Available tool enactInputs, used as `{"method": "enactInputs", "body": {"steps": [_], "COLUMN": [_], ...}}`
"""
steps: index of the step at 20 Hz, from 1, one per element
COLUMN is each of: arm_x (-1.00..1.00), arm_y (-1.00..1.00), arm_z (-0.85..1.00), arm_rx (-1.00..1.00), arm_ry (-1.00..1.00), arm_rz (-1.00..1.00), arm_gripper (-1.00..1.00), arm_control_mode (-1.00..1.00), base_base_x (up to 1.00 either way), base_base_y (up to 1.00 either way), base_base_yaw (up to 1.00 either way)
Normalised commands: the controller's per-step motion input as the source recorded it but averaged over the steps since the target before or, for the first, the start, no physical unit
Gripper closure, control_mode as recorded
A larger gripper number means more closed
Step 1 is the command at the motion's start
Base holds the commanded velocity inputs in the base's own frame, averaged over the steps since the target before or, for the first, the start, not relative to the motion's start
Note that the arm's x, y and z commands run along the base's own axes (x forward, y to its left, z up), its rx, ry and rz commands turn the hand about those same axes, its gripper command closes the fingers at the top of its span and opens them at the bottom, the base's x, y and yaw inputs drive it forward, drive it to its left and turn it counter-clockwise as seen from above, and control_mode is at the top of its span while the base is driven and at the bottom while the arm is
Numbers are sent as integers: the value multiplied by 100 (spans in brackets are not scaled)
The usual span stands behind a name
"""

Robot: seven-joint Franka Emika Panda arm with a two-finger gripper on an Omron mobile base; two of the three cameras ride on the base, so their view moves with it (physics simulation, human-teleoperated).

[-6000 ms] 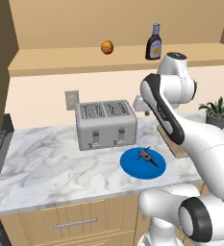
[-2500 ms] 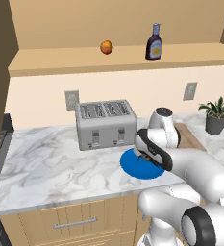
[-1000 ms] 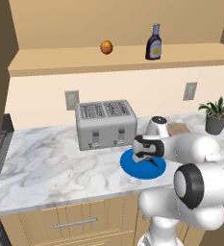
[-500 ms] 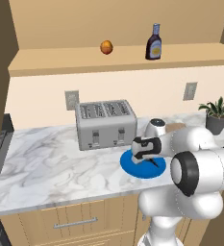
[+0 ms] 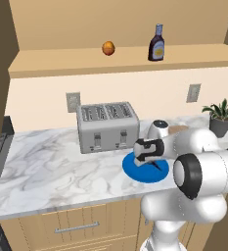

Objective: Pick the fish from the plate and place it on the cutting board. Then pick the condiment bottle from the cabinet and place it next to the cutting board.

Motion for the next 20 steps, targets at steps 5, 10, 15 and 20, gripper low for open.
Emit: {"method": "enactInputs", "body": {"steps": [5, 10, 15, 20], "arm_x": [0, 0, 0, 0], "arm_y": [-8, -18, -17, -17], "arm_z": [24, 48, 57, 41], "arm_rx": [0, 1, 0, 0], "arm_ry": [0, 0, 4, 2], "arm_rz": [0, 0, 0, 0], "arm_gripper": [100, 100, 100, 100], "arm_control_mode": [-100, -100, -100, -100], "base_base_x": [0, 0, 0, 0], "base_base_y": [0, 0, 0, 0], "base_base_yaw": [0, 0, 0, 0]}}
